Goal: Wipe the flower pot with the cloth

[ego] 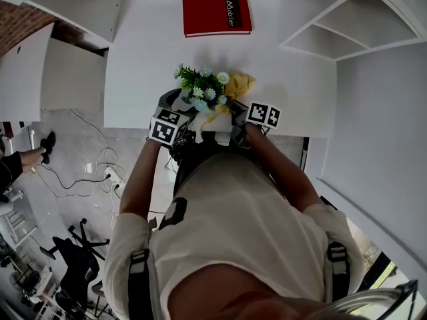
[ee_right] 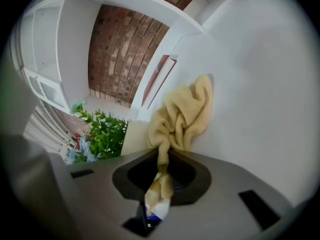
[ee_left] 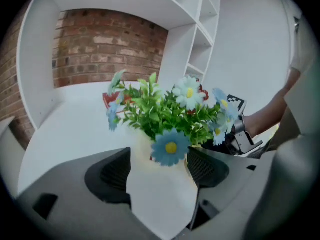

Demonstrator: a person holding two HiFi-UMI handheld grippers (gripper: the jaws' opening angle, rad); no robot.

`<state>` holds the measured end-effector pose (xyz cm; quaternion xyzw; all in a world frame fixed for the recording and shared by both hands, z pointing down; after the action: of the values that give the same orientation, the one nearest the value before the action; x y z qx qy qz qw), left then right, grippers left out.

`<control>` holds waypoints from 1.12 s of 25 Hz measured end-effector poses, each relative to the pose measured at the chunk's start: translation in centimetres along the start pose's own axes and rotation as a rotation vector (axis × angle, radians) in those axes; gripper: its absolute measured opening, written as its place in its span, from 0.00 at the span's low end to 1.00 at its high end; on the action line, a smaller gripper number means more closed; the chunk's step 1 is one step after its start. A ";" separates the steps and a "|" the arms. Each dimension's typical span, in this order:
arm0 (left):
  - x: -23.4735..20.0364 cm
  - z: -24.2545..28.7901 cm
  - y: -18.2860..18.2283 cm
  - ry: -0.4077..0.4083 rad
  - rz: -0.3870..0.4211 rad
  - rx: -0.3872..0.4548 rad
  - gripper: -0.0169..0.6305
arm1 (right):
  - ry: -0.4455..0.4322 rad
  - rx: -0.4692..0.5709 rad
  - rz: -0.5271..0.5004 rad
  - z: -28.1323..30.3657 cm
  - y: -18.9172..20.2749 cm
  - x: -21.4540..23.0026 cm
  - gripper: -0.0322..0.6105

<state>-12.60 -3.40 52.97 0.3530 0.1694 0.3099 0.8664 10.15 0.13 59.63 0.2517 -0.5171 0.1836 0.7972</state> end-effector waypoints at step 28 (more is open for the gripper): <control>2.4 1.3 0.1 -0.147 -0.175 0.195 0.57 | 0.008 -0.023 -0.072 1.7 -1.0 -0.4 0.13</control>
<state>-10.22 -2.42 53.77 0.4412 0.1650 0.1885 0.8617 9.32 -1.69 59.60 0.2601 -0.5065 0.1499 0.8083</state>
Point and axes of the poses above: the fingertips, and each gripper's own axes: z forward along the fingers, x to its right, y out of its underside, the point moved 9 cm from there along -z, backward along the fingers, and after that the axes turned 10 degrees about -y, right-handed, at the moved point
